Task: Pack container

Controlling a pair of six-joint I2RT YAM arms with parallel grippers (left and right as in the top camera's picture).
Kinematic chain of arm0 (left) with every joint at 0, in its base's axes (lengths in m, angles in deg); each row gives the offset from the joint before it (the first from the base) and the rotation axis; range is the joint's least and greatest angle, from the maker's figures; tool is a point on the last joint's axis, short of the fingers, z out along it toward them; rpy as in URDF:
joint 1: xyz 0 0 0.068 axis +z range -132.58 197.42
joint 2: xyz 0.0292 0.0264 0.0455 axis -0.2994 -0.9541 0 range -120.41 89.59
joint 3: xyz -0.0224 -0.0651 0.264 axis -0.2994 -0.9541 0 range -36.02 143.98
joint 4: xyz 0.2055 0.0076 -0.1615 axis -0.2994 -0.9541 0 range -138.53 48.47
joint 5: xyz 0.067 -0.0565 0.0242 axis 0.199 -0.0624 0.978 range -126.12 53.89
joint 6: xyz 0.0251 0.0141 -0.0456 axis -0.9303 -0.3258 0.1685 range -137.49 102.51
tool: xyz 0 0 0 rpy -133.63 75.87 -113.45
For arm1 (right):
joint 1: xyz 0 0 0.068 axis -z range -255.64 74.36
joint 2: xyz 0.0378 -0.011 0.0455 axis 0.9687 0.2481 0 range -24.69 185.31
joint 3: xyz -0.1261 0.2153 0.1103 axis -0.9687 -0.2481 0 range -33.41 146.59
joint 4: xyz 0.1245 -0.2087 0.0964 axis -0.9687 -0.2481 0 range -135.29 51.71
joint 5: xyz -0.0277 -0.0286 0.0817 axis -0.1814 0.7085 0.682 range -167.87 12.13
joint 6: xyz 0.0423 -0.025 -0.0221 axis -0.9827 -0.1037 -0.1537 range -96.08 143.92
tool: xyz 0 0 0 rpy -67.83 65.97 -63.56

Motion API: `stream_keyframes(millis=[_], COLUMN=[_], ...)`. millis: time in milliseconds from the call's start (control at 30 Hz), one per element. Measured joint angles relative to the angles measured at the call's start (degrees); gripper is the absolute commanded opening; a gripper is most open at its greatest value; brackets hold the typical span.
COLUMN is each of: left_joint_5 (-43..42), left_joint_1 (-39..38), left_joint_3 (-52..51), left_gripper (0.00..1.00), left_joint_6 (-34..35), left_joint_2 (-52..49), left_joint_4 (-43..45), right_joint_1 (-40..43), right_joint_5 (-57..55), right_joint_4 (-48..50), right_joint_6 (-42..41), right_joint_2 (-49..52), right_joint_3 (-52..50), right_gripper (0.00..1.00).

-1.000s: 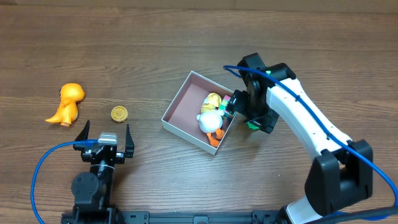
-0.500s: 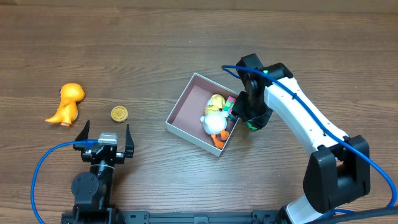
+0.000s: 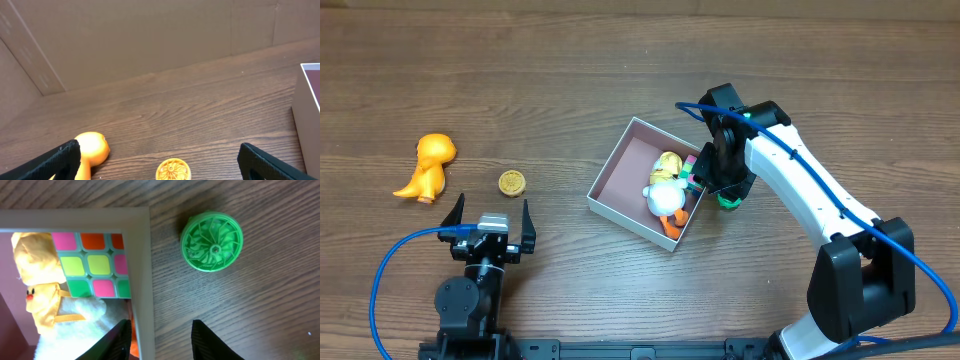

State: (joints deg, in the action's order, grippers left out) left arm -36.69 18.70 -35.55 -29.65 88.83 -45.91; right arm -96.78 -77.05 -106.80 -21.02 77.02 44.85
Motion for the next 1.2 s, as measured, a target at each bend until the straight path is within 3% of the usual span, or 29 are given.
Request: stream_keyframes(millis=[367, 567, 900, 1200], left_joint_5=[0.0, 0.0, 0.0, 0.0], left_joint_1=[0.0, 0.0, 0.0, 0.0], left_joint_3=[0.0, 0.0, 0.0, 0.0], left_gripper=[1.0, 1.0, 1.0, 1.0], left_joint_6=[0.0, 0.0, 0.0, 0.0], left_joint_2=[0.0, 0.0, 0.0, 0.0], left_joint_4=[0.0, 0.0, 0.0, 0.0], right_joint_1=[0.0, 0.0, 0.0, 0.0], right_joint_5=[0.0, 0.0, 0.1, -0.7], right_joint_4=[1.2, 1.8, 2.1, 3.0], right_joint_6=[0.1, 0.2, 0.5, 2.9], right_joint_2=[0.8, 1.0, 1.0, 1.0], right_joint_3=[-1.1, -1.1, -1.1, -1.1], right_gripper=[0.45, 0.25, 0.04, 0.04])
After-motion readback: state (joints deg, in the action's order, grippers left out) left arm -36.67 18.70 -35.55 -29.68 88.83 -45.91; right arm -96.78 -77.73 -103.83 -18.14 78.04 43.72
